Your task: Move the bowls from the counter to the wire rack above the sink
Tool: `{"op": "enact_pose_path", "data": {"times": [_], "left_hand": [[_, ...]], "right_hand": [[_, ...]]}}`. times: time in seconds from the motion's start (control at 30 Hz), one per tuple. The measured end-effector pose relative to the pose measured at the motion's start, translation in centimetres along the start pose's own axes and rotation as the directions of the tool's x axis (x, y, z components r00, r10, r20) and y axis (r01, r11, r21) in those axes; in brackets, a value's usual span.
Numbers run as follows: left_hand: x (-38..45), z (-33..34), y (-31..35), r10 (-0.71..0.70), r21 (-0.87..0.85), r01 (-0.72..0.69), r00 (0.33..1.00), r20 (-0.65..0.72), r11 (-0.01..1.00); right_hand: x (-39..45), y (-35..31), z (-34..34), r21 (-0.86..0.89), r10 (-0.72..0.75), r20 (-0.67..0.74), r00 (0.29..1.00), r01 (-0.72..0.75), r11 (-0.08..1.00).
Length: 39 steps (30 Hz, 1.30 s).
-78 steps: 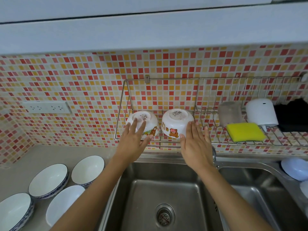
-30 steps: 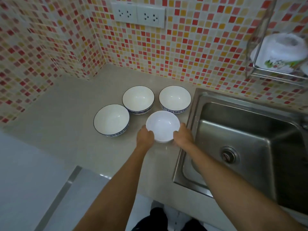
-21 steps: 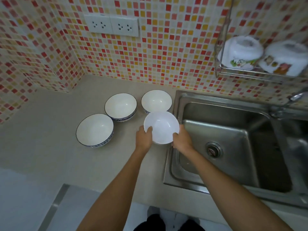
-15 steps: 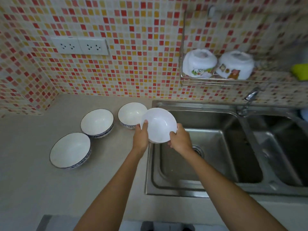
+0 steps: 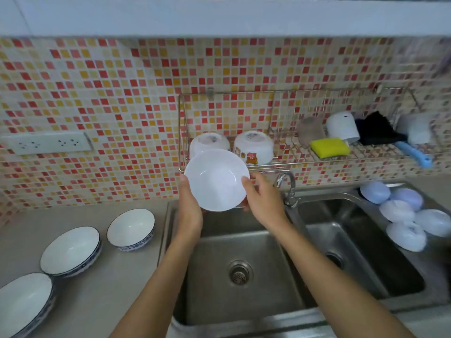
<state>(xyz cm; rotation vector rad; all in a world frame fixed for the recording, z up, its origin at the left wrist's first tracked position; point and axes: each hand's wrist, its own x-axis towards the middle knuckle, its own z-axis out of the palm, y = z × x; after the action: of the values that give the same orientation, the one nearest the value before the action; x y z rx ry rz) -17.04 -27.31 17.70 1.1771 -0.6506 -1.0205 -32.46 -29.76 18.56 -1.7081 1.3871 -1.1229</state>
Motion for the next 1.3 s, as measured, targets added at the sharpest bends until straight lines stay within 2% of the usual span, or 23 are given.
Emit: {"op": "enact_pose_path", "data": {"times": [0.13, 0.3, 0.4, 0.47, 0.6, 0.73, 0.8, 0.9, 1.0, 1.1, 1.3], "left_hand": [[1.3, 3.4, 2.2, 0.143, 0.109, -0.151, 0.987, 0.074, 0.983], [2.9, 6.8, 4.1, 0.257, 0.253, -0.286, 0.956, 0.142, 0.924], [4.1, 8.4, 4.8, 0.268, 0.330, -0.301, 0.953, 0.143, 0.895], [4.5, 9.8, 5.4, 0.320, 0.382, -0.349, 0.937, 0.137, 0.856], [6.1, 12.6, 6.0, 0.437, 0.514, -0.469, 0.879, 0.192, 0.718], [9.2, 14.9, 5.2, 0.512, 0.664, -0.597, 0.782, 0.355, 0.451], [10.7, 15.7, 4.1, 0.503, 0.701, -0.664, 0.712, 0.489, 0.258], [12.8, 16.2, 2.2, 0.405, 0.695, -0.717, 0.621, 0.671, -0.054], [13.8, 16.1, 0.9, 0.297, 0.664, -0.721, 0.601, 0.742, -0.198], [14.5, 15.4, 0.0, 0.245, 0.645, -0.725, 0.598, 0.763, -0.239], [15.0, 14.7, -0.5, 0.235, 0.673, -0.719, 0.633, 0.737, -0.173]], "right_hand": [[3.3, 1.4, -3.8, -0.101, -0.136, -0.135, 0.982, 0.123, 0.987], [7.4, 4.0, -7.9, -0.365, -0.244, -0.101, 0.965, 0.192, 0.911], [9.7, 5.4, -9.0, -0.550, -0.253, -0.038, 0.967, 0.191, 0.813], [10.9, 6.6, -9.2, -0.613, -0.207, 0.008, 0.978, 0.169, 0.772], [11.7, 8.5, -8.5, -0.709, -0.152, 0.062, 0.986, 0.151, 0.688], [11.9, 9.4, -7.9, -0.745, -0.143, 0.057, 0.988, 0.137, 0.653], [12.0, 9.7, -7.9, -0.748, -0.151, 0.054, 0.987, 0.140, 0.648], [12.0, 9.8, -7.7, -0.743, -0.171, 0.041, 0.984, 0.145, 0.654], [12.0, 9.8, -7.6, -0.737, -0.199, 0.026, 0.980, 0.153, 0.658], [11.8, 9.7, -7.7, -0.731, -0.219, 0.026, 0.975, 0.168, 0.662], [11.8, 9.9, -7.5, -0.734, -0.229, 0.027, 0.973, 0.175, 0.656]]}}
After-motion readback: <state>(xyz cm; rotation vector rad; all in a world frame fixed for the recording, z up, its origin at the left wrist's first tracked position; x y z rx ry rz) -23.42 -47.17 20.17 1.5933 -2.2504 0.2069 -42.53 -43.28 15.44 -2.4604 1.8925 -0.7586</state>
